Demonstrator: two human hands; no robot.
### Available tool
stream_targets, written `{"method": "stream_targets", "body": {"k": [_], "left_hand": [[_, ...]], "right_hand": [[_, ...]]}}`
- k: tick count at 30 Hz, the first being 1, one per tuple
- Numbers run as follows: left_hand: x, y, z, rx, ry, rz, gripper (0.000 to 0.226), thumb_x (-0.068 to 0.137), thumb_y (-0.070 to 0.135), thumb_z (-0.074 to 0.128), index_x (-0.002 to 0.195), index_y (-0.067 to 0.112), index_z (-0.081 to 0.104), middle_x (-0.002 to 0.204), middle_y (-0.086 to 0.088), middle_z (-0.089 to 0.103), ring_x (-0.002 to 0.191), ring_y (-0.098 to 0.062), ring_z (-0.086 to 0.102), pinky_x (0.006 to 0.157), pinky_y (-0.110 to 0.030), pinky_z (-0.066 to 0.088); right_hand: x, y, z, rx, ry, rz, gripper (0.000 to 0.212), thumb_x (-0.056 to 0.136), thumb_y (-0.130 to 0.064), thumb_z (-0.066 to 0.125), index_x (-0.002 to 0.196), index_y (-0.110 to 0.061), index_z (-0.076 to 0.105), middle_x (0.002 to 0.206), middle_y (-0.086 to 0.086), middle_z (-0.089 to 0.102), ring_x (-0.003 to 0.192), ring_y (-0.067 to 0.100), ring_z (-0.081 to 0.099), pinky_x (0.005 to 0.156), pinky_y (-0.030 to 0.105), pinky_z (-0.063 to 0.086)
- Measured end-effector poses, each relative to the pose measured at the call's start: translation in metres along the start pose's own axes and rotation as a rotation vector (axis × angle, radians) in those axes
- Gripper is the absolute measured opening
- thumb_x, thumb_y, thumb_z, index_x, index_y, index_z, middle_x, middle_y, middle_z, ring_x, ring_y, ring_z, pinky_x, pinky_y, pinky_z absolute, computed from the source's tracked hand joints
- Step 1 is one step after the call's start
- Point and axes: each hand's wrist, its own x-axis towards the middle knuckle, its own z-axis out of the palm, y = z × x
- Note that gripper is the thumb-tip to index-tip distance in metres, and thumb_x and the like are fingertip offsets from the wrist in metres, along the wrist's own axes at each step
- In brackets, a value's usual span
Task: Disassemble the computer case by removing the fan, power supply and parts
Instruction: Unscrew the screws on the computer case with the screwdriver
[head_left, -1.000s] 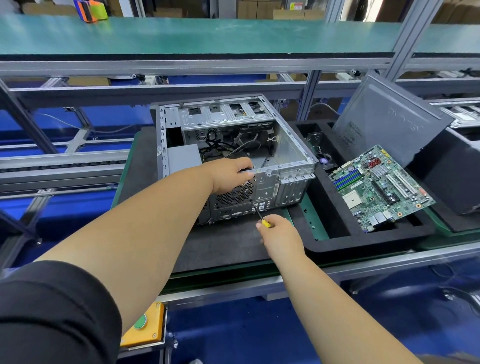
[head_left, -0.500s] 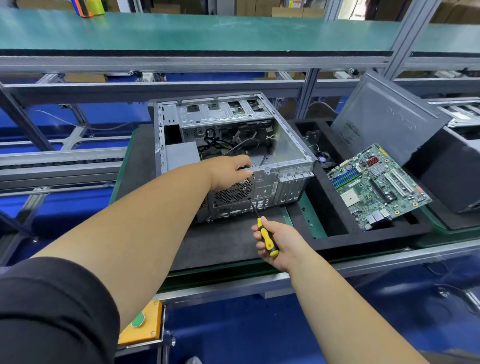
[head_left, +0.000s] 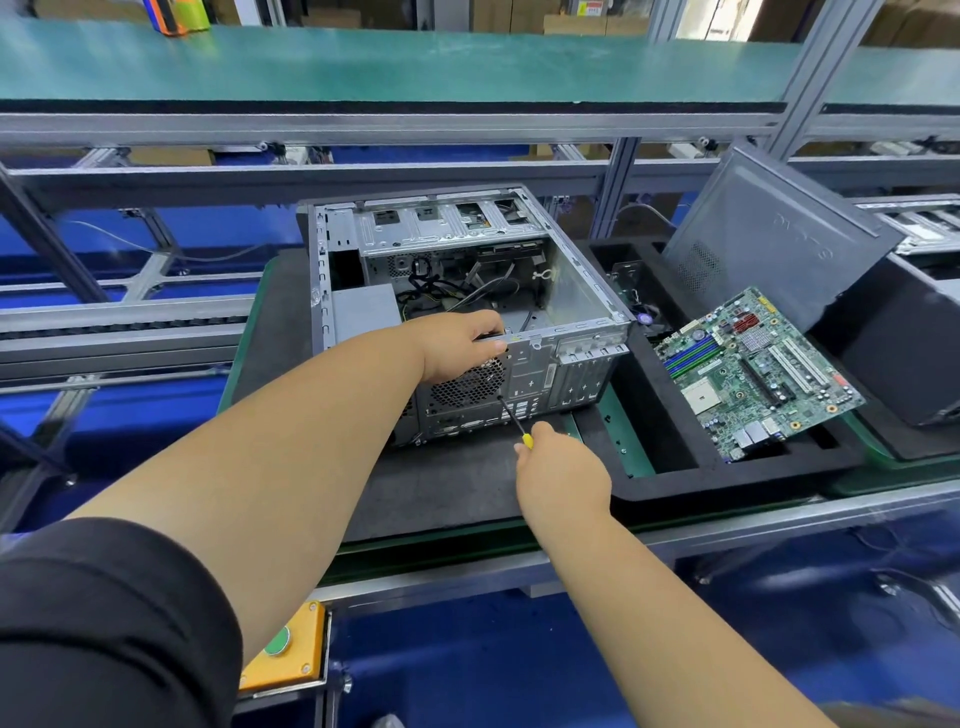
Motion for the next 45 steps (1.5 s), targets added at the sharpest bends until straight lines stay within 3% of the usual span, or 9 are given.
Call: {"method": "stream_targets", "body": {"k": [3,8,11,16,21,25,28,36,45], "left_hand": [[0.000,0.000,0.001,0.005,0.001,-0.004,0.025,0.100,0.050,0.037,0.117,0.034,0.045,0.087,0.009,0.052,0.079,-0.014,0.051,0.071,-0.032,0.036],[0.000,0.002,0.000,0.005,-0.005,-0.001,0.026,0.101,0.048,0.038,0.119,0.031,0.046,0.089,0.006,0.052,0.084,-0.018,0.051,0.072,-0.032,0.036],[0.000,0.002,0.000,0.004,-0.013,-0.004,0.026,0.101,0.049,0.038,0.119,0.031,0.046,0.091,0.004,0.053,0.084,-0.019,0.051,0.072,-0.032,0.037],[0.000,0.002,0.000,0.000,-0.015,-0.008,0.023,0.100,0.049,0.038,0.115,0.033,0.047,0.096,0.000,0.060,0.088,-0.022,0.056,0.075,-0.032,0.041],[0.001,0.000,0.000,0.000,-0.014,-0.009,0.021,0.100,0.049,0.038,0.114,0.036,0.046,0.095,0.002,0.058,0.086,-0.020,0.055,0.074,-0.032,0.039],[0.001,-0.001,0.001,-0.001,-0.015,-0.012,0.019,0.100,0.050,0.038,0.112,0.037,0.044,0.092,0.004,0.058,0.083,-0.017,0.055,0.072,-0.031,0.039],[0.001,0.000,0.000,-0.001,-0.012,-0.012,0.027,0.100,0.050,0.038,0.118,0.034,0.046,0.094,0.004,0.057,0.084,-0.018,0.054,0.073,-0.032,0.038],[0.002,0.000,0.000,-0.013,-0.013,0.002,0.024,0.100,0.049,0.038,0.115,0.033,0.046,0.090,0.005,0.056,0.080,-0.015,0.052,0.071,-0.031,0.037],[0.001,0.000,0.000,-0.006,0.003,0.009,0.026,0.100,0.048,0.039,0.118,0.030,0.047,0.098,0.003,0.056,0.090,-0.021,0.052,0.075,-0.031,0.034]], "right_hand": [[0.003,0.001,-0.002,0.265,-0.087,0.045,0.025,0.103,-0.035,0.044,0.097,-0.012,0.051,0.088,0.005,0.062,0.074,0.024,0.050,0.059,0.033,0.035],[0.004,0.008,-0.007,1.467,-0.643,0.575,0.040,0.102,-0.035,0.048,0.084,-0.003,0.064,0.067,0.010,0.065,0.045,0.011,0.043,0.049,0.022,0.036],[0.003,0.015,-0.003,1.687,-0.750,0.598,0.042,0.104,-0.034,0.045,0.081,-0.002,0.062,0.067,0.010,0.064,0.041,0.009,0.040,0.044,0.020,0.036],[0.000,0.009,0.003,1.513,-0.618,0.537,0.040,0.104,-0.036,0.043,0.077,-0.010,0.057,0.052,-0.001,0.046,0.036,0.009,0.029,0.038,0.021,0.026],[-0.001,0.003,0.003,0.460,-0.221,0.160,0.038,0.105,-0.039,0.036,0.098,-0.007,0.056,0.085,0.011,0.064,0.074,0.027,0.054,0.063,0.035,0.041],[-0.006,0.001,0.008,-0.056,0.000,0.029,0.034,0.106,-0.039,0.032,0.114,-0.014,0.053,0.102,0.004,0.068,0.091,0.025,0.065,0.054,0.029,0.029],[-0.001,0.004,0.008,0.073,-0.048,0.040,0.030,0.104,-0.040,0.038,0.104,-0.015,0.055,0.099,0.005,0.067,0.086,0.026,0.061,0.060,0.031,0.036],[0.005,0.015,-0.004,1.738,-0.767,0.607,0.042,0.104,-0.035,0.040,0.086,-0.003,0.062,0.064,0.006,0.057,0.042,0.010,0.040,0.044,0.020,0.034],[0.002,0.000,0.000,1.102,-0.474,0.475,0.042,0.106,-0.036,0.036,0.079,-0.010,0.054,0.056,0.003,0.048,0.043,0.016,0.037,0.044,0.027,0.033]]}}
